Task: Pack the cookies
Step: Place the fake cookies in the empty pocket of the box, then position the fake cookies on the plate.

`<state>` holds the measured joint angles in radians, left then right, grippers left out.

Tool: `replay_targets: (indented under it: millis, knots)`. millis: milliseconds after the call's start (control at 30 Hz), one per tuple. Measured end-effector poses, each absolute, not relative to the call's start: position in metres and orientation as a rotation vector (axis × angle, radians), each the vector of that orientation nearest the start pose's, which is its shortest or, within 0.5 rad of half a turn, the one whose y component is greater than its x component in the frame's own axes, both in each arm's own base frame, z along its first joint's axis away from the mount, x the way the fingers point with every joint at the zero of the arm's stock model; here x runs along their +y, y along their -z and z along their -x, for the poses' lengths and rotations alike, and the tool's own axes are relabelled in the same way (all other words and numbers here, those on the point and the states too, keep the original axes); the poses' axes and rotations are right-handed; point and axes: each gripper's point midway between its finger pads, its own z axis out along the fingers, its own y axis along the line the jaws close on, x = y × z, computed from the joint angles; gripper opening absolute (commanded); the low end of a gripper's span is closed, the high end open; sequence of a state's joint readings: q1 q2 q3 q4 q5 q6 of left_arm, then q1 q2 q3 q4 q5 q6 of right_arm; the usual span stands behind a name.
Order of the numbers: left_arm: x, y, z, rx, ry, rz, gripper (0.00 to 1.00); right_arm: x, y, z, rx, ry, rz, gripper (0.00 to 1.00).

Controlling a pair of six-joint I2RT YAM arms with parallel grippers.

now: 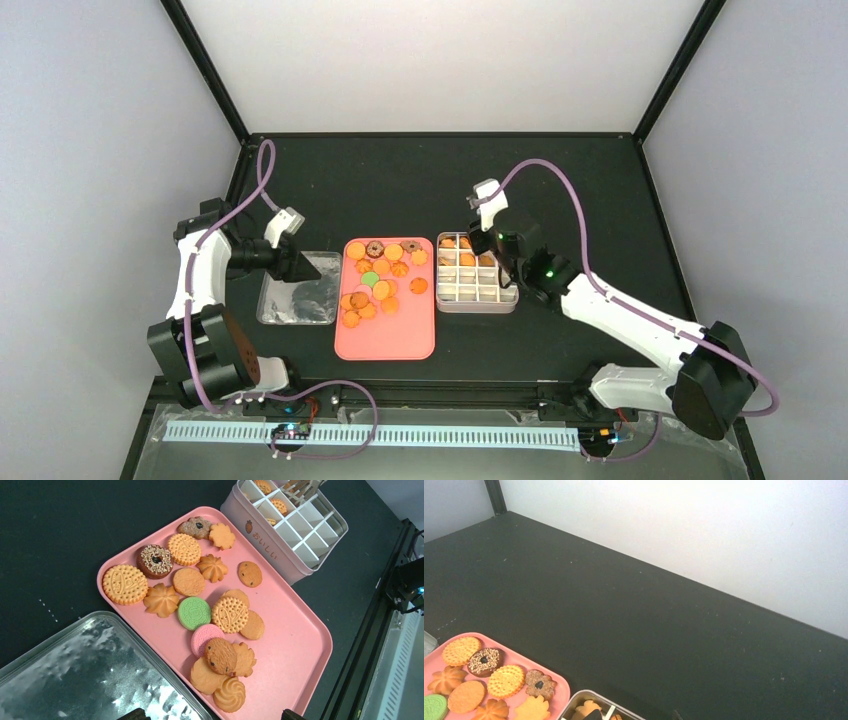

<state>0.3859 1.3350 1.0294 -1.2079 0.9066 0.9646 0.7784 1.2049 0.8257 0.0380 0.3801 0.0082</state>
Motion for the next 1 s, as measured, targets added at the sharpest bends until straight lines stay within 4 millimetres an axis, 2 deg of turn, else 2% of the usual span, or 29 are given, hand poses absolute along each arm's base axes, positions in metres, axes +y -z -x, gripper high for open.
replay_targets:
  millis: [200, 267, 400, 533, 733, 867, 1000]
  knots:
    - [-0.042, -0.174, -0.255, 2.283, 0.866, -0.717, 0.70, 0.234, -0.270, -0.320, 1.786, -0.229, 0.469, 0.18]
    - [-0.042, -0.174, -0.255, 2.283, 0.866, -0.717, 0.71, 0.235, -0.280, -0.317, 1.769, -0.252, 0.468, 0.15]
    - [-0.042, -0.174, -0.255, 2.283, 0.866, -0.717, 0.70, 0.234, -0.292, -0.316, 1.744, -0.263, 0.459, 0.14]
    - [-0.043, -0.174, -0.255, 2.283, 0.867, -0.717, 0.70, 0.231, -0.295, -0.313, 1.744, -0.262, 0.458, 0.14]
    - [-0.043, -0.174, -0.254, 2.286, 0.873, -0.714, 0.70, 0.231, -0.323, -0.296, 1.682, -0.329, 0.463, 0.17]
    - [-0.043, -0.174, -0.254, 2.285, 0.876, -0.713, 0.70, 0.261, -0.345, -0.273, 1.631, -0.436, 0.539, 0.18]
    - [-0.043, -0.174, -0.253, 2.286, 0.879, -0.711, 0.70, 0.325, -0.358, -0.234, 1.581, -0.592, 0.688, 0.18]
